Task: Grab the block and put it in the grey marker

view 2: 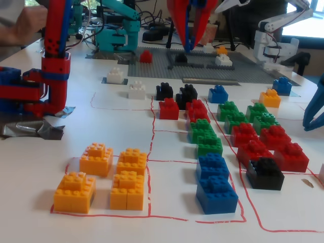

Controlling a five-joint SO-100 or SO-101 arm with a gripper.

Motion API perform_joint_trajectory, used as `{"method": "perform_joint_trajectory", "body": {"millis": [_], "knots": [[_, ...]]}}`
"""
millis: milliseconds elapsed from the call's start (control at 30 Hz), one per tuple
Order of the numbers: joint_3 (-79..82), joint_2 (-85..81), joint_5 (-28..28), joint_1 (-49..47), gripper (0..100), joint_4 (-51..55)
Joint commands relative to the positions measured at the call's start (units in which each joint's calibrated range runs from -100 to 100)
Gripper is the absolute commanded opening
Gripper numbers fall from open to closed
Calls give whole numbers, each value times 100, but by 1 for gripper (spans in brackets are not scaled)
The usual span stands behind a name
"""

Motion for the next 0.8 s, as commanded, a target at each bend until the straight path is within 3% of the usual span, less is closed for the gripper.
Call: {"method": "perform_joint_trajectory", "body": {"millis": [0, 233, 767], "knots": [[9, -591, -147, 194, 0, 97], [445, -640, -352, 489, 0, -9], [2107, -1193, 176, 1441, 0, -1388]]}}
